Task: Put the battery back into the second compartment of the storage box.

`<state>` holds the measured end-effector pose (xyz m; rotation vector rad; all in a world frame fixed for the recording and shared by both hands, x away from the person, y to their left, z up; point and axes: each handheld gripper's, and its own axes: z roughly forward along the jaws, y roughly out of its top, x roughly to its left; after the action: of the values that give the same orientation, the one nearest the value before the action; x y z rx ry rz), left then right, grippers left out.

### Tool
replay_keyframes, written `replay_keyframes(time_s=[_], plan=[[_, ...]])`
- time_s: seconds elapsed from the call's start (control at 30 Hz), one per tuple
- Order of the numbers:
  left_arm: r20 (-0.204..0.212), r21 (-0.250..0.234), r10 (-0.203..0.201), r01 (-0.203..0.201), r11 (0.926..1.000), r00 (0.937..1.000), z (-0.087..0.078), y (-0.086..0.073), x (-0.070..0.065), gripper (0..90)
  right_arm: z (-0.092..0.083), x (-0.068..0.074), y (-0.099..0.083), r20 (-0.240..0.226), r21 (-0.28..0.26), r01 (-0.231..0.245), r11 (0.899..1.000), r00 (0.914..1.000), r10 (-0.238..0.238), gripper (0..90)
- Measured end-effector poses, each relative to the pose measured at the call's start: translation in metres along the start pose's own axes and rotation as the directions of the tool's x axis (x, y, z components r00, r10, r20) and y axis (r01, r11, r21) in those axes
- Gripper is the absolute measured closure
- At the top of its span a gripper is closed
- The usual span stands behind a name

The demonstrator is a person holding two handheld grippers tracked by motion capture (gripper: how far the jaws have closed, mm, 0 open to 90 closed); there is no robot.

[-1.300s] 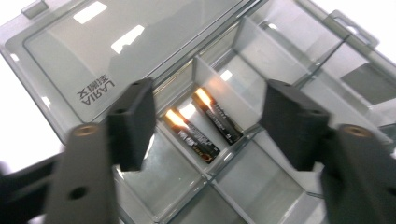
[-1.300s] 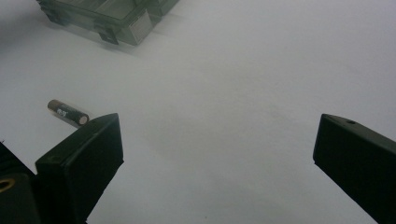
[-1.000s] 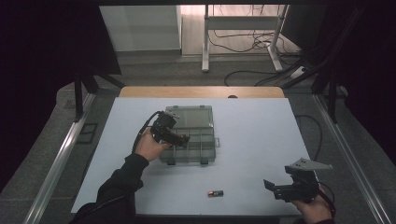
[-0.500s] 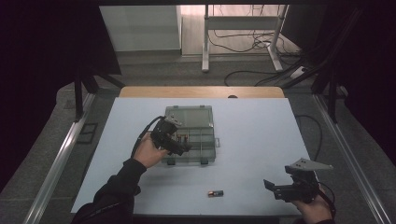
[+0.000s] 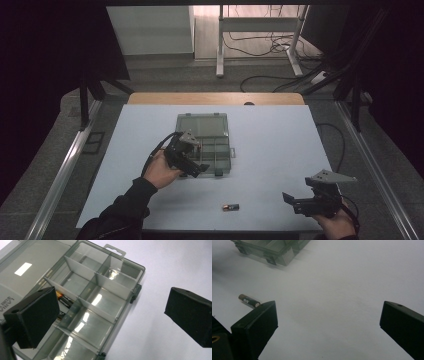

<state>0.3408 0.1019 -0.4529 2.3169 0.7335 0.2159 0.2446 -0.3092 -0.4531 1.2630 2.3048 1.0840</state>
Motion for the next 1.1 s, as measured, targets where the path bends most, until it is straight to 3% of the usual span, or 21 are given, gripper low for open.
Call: replay_keyframes(time_s=[0.2,0.47,0.77,1.1], plan=[[0.022,0.008,0.014,-0.014,0.9999,0.9997,0.002,-0.001,-0.011,0.0,-0.002,-0.001,0.0,-0.014,-0.016,-0.005,1.0,0.9999,0.004,0.0],[0.061,0.01,-0.001,0.0,1.0,0.9982,0.005,-0.002,-0.028,0.0,-0.002,-0.001,-0.001,-0.015,-0.024,-0.004,1.0,0.9999,0.004,0.0],[0.095,0.024,0.035,-0.037,0.999,0.9948,0.011,-0.001,-0.049,0.0,-0.002,0.0,-0.001,-0.015,-0.018,0.001,1.0,0.9999,-0.001,0.0],[0.127,0.083,0.044,-0.055,0.9951,0.9909,0.028,-0.002,-0.067,0.1,-0.001,0.0,0.0,-0.014,-0.013,0.005,1.0,0.9999,-0.005,0.0]])
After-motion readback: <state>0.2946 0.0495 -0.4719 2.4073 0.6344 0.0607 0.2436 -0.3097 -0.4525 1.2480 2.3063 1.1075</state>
